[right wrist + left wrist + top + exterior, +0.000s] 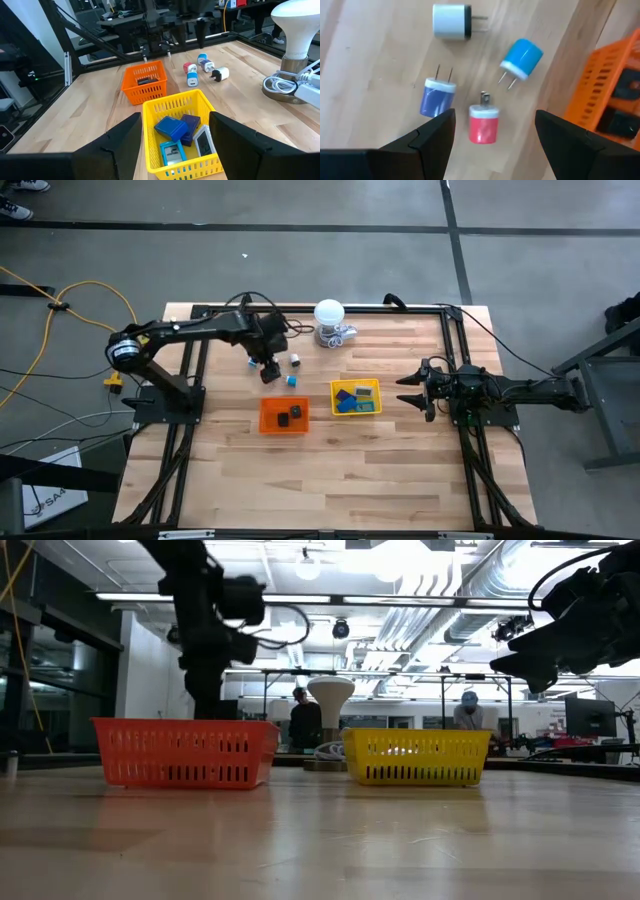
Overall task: Pick & Place Office items
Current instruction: Put the dark blue charger adapter into the orange bin
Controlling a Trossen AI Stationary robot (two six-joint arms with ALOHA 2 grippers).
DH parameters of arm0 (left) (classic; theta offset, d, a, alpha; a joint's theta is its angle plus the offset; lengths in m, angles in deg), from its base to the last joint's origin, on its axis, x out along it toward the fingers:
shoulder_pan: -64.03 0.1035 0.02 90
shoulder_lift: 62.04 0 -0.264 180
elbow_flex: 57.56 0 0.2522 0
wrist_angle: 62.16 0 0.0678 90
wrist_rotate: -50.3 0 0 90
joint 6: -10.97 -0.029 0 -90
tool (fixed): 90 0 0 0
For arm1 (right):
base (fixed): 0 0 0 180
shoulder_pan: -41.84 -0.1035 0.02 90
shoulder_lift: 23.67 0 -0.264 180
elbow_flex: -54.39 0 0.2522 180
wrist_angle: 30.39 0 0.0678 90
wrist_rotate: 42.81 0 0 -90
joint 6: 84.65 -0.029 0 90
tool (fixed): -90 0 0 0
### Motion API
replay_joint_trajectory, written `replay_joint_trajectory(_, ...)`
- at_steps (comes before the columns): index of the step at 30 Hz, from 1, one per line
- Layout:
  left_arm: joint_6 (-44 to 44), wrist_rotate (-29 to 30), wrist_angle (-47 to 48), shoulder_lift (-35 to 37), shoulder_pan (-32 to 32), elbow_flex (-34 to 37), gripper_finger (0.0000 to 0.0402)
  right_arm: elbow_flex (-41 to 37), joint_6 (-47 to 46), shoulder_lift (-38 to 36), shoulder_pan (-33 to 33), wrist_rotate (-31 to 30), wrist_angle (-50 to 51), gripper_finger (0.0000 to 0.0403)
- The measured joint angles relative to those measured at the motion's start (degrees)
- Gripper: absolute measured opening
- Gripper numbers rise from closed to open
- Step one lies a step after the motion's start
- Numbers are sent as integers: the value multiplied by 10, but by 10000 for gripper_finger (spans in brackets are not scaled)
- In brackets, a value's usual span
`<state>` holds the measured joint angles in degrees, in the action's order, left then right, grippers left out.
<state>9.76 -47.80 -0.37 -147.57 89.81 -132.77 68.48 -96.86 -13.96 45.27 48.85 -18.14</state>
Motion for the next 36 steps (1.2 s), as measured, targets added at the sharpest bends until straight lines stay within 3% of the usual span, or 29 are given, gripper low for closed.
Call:
replay_joint_trajectory(6,-99,-38,-39,0,61,41,266,0,0,0,0,0,0,220)
replay_joint_trajectory(15,-197,1,-56,-4,85,45,266,0,0,0,0,0,0,220)
replay_joint_trajectory(36,-197,39,-97,-65,60,46,266,0,0,0,0,0,0,220)
